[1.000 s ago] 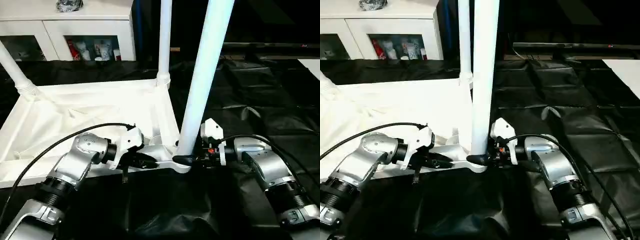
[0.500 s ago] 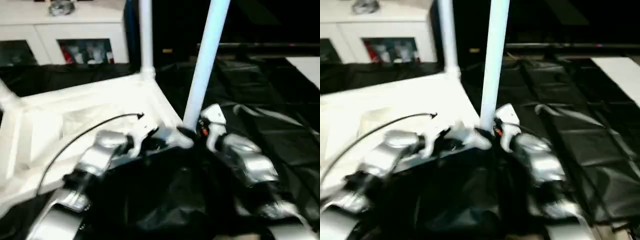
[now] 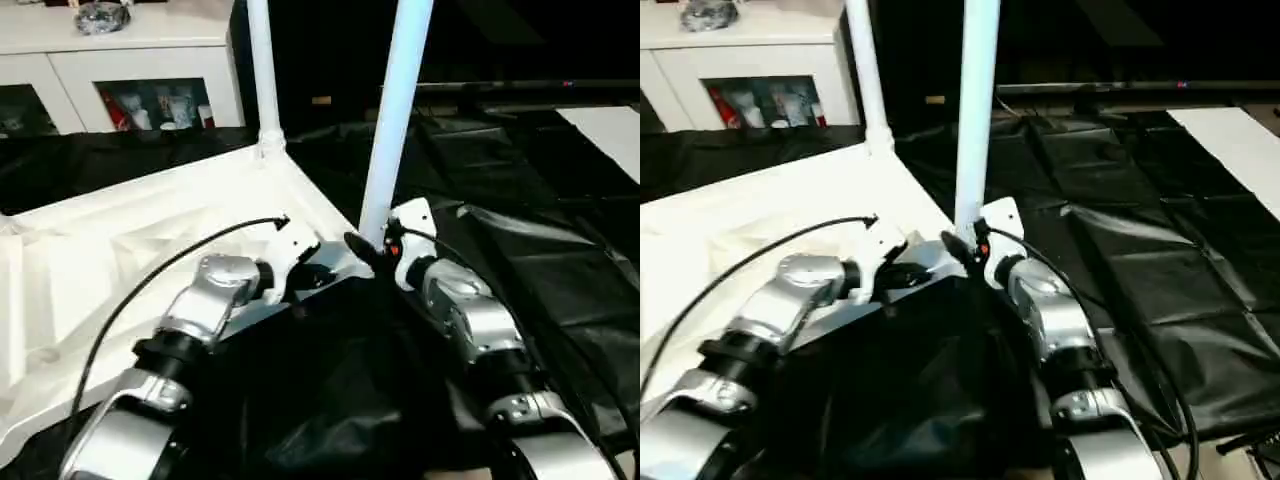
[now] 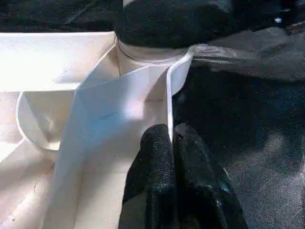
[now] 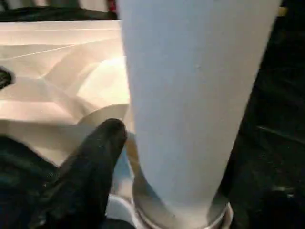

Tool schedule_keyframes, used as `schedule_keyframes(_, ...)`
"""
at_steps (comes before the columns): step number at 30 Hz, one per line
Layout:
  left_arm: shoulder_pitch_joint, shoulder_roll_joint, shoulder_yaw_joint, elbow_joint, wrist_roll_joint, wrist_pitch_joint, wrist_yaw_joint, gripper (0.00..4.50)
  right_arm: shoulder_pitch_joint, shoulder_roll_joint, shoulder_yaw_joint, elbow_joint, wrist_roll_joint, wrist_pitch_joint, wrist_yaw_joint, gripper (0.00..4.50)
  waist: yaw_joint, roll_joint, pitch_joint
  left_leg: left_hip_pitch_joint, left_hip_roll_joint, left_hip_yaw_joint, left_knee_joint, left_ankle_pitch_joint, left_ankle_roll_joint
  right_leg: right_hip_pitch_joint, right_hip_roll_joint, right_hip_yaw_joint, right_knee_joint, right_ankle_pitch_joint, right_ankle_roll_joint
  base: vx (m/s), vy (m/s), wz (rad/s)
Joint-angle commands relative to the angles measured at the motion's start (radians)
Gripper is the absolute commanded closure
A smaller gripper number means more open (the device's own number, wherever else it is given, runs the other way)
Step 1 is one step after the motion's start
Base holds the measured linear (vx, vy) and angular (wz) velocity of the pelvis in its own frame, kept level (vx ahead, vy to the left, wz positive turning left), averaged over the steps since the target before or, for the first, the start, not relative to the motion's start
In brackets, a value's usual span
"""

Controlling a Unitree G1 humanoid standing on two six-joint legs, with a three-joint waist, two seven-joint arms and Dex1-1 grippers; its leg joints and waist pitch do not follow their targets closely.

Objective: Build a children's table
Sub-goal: Rotate leg to tighten

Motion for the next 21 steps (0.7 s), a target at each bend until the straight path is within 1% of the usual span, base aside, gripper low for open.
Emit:
schedule_keyframes(1, -0.009, -0.013, -0.042, -0.066, -0.026, -0.034, -0.054, 4.50, 0.023, 0.025, 0.139, -0.019, 0.022, 0.025, 0.144, 1.16, 0.007, -0.004, -0.073, 0.018, 0.073, -0.044, -0.080, -0.225, 0.024, 0.044, -0.098, 0.053, -0.079, -0.240, -0.224, 0.000, 0.000, 0.00)
schedule_keyframes(2, -0.004, -0.001, -0.045, -0.074, -0.029, -0.039, -0.076, 4.50, 0.027, 0.004, 0.144, -0.032, 0.025, 0.024, 0.172, 1.16, 0.007, -0.002, -0.073, 0.017, 0.073, -0.043, -0.079, -0.209, 0.033, 0.045, -0.097, 0.052, -0.076, -0.208, -0.235, 0.000, 0.000, 0.00)
schedule_keyframes(3, 0.010, 0.027, -0.049, -0.095, -0.038, -0.049, -0.129, 4.50, 0.035, -0.041, 0.151, -0.056, 0.030, 0.020, 0.229, 1.16, 0.009, -0.002, -0.074, 0.019, 0.074, -0.042, -0.077, -0.204, 0.039, 0.044, -0.096, 0.052, -0.076, -0.193, -0.240, 0.000, 0.000, 0.00)
schedule_keyframes(5, 0.017, 0.039, -0.050, -0.104, -0.041, -0.062, -0.155, 4.50, 0.039, -0.060, 0.152, -0.069, 0.032, 0.021, 0.260, 1.16, 0.013, -0.002, -0.075, 0.017, 0.075, -0.041, -0.076, -0.182, 0.051, 0.047, -0.096, 0.052, -0.071, -0.161, -0.248, 0.000, 0.000, 0.00)
schedule_keyframes(6, 0.030, 0.065, -0.056, -0.118, -0.042, -0.084, -0.197, 4.50, 0.049, -0.100, 0.156, -0.093, 0.037, 0.024, 0.321, 1.16, 0.015, -0.002, -0.074, 0.017, 0.074, -0.040, -0.076, -0.182, 0.057, 0.047, -0.095, 0.051, -0.073, -0.163, -0.248, 0.000, 0.000, 0.00)
schedule_keyframes(7, 0.030, 0.065, -0.056, -0.118, -0.042, -0.084, -0.197, 4.50, 0.049, -0.100, 0.156, -0.093, 0.037, 0.024, 0.321, 1.16, 0.015, -0.002, -0.074, 0.017, 0.074, -0.040, -0.076, -0.182, 0.057, 0.047, -0.095, 0.051, -0.073, -0.163, -0.248, 0.000, 0.000, 0.00)
schedule_keyframes(8, 0.035, 0.078, -0.059, -0.124, -0.041, -0.087, -0.213, 4.50, 0.054, -0.119, 0.157, -0.103, 0.036, 0.023, 0.355, 1.16, 0.021, 0.001, -0.073, 0.022, 0.078, -0.037, -0.077, -0.200, 0.051, 0.042, -0.094, 0.050, -0.074, -0.186, -0.250, 0.000, 0.000, 0.00)
schedule_keyframes(9, 0.044, 0.097, -0.062, -0.136, -0.048, -0.091, -0.244, 4.50, 0.061, -0.148, 0.159, -0.117, 0.035, 0.016, 0.400, 1.16, 0.026, 0.002, -0.071, 0.025, 0.080, -0.037, -0.078, -0.214, 0.043, 0.039, -0.094, 0.050, -0.075, -0.208, -0.249, 0.000, 0.000, 0.00)
schedule_keyframes(10, 0.048, 0.103, -0.062, -0.141, -0.052, -0.091, -0.256, 4.50, 0.064, -0.157, 0.160, -0.122, 0.036, 0.015, 0.415, 1.16, 0.030, 0.000, -0.071, 0.025, 0.080, -0.038, -0.079, -0.222, 0.039, 0.041, -0.094, 0.050, -0.076, -0.221, -0.246, 0.000, 0.000, 0.00)
schedule_keyframes(11, 0.056, 0.116, -0.063, -0.156, -0.061, -0.085, -0.276, 4.50, 0.067, -0.177, 0.163, -0.130, 0.040, 0.015, 0.442, 1.16, 0.035, 0.001, -0.069, 0.028, 0.083, -0.037, -0.081, -0.236, 0.033, 0.037, -0.095, 0.052, -0.077, -0.241, -0.242, 0.000, 0.000, 0.00)
schedule_keyframes(12, 0.069, 0.133, -0.064, -0.177, -0.074, -0.081, -0.304, 4.50, 0.070, -0.202, 0.166, -0.140, 0.047, 0.012, 0.476, 1.16, 0.038, 0.000, -0.069, 0.029, 0.082, -0.037, -0.081, -0.247, 0.025, 0.036, -0.095, 0.052, -0.078, -0.253, -0.237, 0.000, 0.000, 0.00)
schedule_keyframes(13, 0.069, 0.133, -0.064, -0.177, -0.074, -0.081, -0.304, 4.50, 0.070, -0.202, 0.166, -0.140, 0.047, 0.012, 0.476, 1.16, 0.038, 0.000, -0.069, 0.029, 0.082, -0.037, -0.081, -0.247, 0.025, 0.036, -0.095, 0.052, -0.078, -0.253, -0.237, 0.000, 0.000, 0.00)
schedule_keyframes(14, 0.084, 0.151, -0.066, -0.201, -0.084, -0.076, -0.337, 4.50, 0.072, -0.221, 0.167, -0.152, 0.058, 0.018, 0.504, 1.16, 0.039, -0.001, -0.068, 0.028, 0.082, -0.038, -0.083, -0.254, 0.019, 0.037, -0.095, 0.052, -0.080, -0.275, -0.232, 0.000, 0.000, 0.00)
schedule_keyframes(16, 0.090, 0.159, -0.067, -0.210, -0.087, -0.075, -0.352, 4.50, 0.074, -0.229, 0.168, -0.158, 0.064, 0.022, 0.516, 1.16, 0.039, -0.001, -0.067, 0.029, 0.082, -0.037, -0.083, -0.262, 0.015, 0.034, -0.095, 0.053, -0.081, -0.292, -0.227, 0.000, 0.000, 0.00)
schedule_keyframes(17, 0.096, 0.166, -0.068, -0.218, -0.091, -0.074, -0.363, 4.50, 0.074, -0.234, 0.167, -0.163, 0.068, 0.028, 0.528, 1.16, 0.041, -0.002, -0.067, 0.028, 0.081, -0.039, -0.083, -0.259, 0.012, 0.036, -0.097, 0.053, -0.081, -0.300, -0.225, 0.000, 0.000, 0.00)
schedule_keyframes(18, 0.105, 0.177, -0.068, -0.226, -0.095, -0.072, -0.374, 4.50, 0.075, -0.240, 0.166, -0.167, 0.072, 0.030, 0.542, 1.16, 0.042, -0.003, -0.067, 0.027, 0.081, -0.039, -0.083, -0.256, 0.013, 0.037, -0.097, 0.053, -0.081, -0.304, -0.224, 0.000, 0.000, 0.00)
schedule_keyframes(19, 0.109, 0.184, -0.068, -0.230, -0.097, -0.071, -0.380, 4.50, 0.076, -0.243, 0.166, -0.169, 0.074, 0.031, 0.550, 1.31, 0.043, -0.003, -0.068, 0.026, 0.081, -0.039, -0.083, -0.252, 0.013, 0.037, -0.098, 0.053, -0.081, -0.305, -0.223, 0.000, 0.000, 0.00)
schedule_keyframes(20, 0.118, 0.195, -0.066, -0.235, -0.099, -0.071, -0.388, 4.50, 0.079, -0.252, 0.171, -0.172, 0.078, 0.039, 0.568, 1.31, 0.045, -0.005, -0.068, 0.028, 0.081, -0.038, -0.082, -0.244, 0.016, 0.035, -0.097, 0.053, -0.081, -0.303, -0.219, 0.000, 0.000, 0.00)
schedule_keyframes(21, 0.118, 0.195, -0.066, -0.235, -0.099, -0.071, -0.388, 4.50, 0.079, -0.252, 0.171, -0.172, 0.078, 0.039, 0.568, 1.31, 0.047, -0.004, -0.069, 0.028, 0.082, -0.038, -0.082, -0.239, 0.017, 0.034, -0.096, 0.053, -0.080, -0.297, -0.219, 0.000, 0.000, 0.00)
